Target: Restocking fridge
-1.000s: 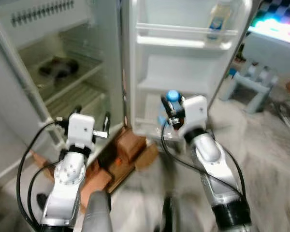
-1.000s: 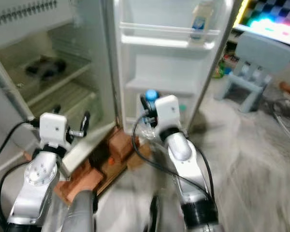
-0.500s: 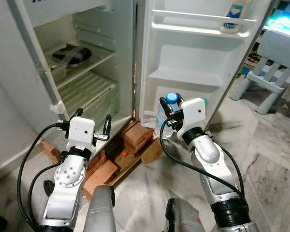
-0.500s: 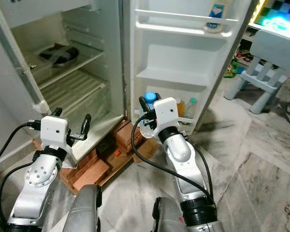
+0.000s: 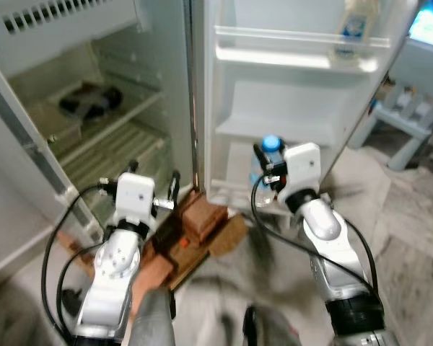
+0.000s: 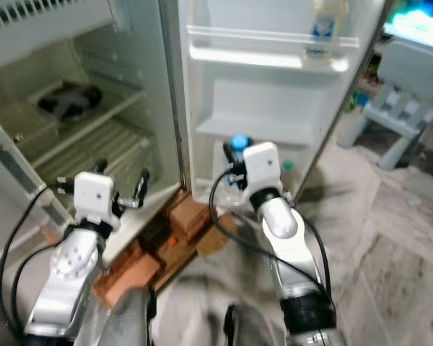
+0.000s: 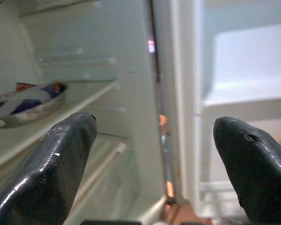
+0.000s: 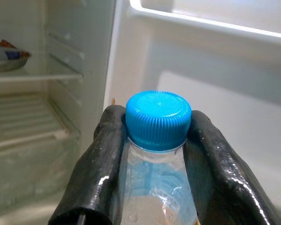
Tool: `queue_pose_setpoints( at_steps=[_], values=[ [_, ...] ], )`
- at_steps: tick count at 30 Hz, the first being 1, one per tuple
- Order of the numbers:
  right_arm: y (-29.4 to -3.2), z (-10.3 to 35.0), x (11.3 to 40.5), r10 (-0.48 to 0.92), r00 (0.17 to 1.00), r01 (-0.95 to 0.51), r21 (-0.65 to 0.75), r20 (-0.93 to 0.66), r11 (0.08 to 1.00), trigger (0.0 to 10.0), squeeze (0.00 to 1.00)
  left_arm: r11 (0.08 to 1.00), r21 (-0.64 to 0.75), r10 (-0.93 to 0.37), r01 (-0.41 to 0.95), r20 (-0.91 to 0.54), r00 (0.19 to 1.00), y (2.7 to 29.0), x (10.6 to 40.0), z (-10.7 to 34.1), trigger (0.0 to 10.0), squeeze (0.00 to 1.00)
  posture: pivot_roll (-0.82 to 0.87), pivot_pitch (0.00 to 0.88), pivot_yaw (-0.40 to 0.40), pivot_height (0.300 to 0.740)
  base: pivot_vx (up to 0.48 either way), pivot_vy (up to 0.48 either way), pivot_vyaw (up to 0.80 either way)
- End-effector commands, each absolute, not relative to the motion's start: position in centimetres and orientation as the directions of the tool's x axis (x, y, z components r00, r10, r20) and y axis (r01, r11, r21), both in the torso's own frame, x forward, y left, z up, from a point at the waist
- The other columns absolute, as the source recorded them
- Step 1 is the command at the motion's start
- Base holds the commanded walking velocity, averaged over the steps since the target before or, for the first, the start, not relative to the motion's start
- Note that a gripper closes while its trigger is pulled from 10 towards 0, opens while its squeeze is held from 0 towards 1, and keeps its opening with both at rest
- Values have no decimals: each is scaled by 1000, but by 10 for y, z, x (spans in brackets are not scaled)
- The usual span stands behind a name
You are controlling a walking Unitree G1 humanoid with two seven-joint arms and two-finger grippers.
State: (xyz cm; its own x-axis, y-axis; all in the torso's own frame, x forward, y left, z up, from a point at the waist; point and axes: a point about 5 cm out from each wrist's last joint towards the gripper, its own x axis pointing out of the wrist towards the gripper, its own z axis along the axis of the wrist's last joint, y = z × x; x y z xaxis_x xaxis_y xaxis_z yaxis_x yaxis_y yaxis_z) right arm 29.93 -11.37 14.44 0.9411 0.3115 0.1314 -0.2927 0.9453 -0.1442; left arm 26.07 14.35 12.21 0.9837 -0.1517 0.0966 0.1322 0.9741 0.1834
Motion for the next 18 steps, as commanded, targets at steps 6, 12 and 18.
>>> queue_pose_setpoints(
  at_steps=[6,12,18],
  values=[
    [-103,157,301,344,920,-319,-151,186,936,10000,0,973,197,-145,123,101,984,148,261,124,10000,0,107,29,-67,636,466,0,0],
    [-102,157,301,347,919,-322,-153,185,934,10000,0,973,197,-144,122,100,985,148,261,124,10000,0,107,30,-68,636,452,0,0],
    [-102,155,301,348,920,-324,-151,182,934,10000,0,975,190,-138,116,103,985,147,262,125,10000,0,106,35,-67,636,133,0,0]
  ],
)
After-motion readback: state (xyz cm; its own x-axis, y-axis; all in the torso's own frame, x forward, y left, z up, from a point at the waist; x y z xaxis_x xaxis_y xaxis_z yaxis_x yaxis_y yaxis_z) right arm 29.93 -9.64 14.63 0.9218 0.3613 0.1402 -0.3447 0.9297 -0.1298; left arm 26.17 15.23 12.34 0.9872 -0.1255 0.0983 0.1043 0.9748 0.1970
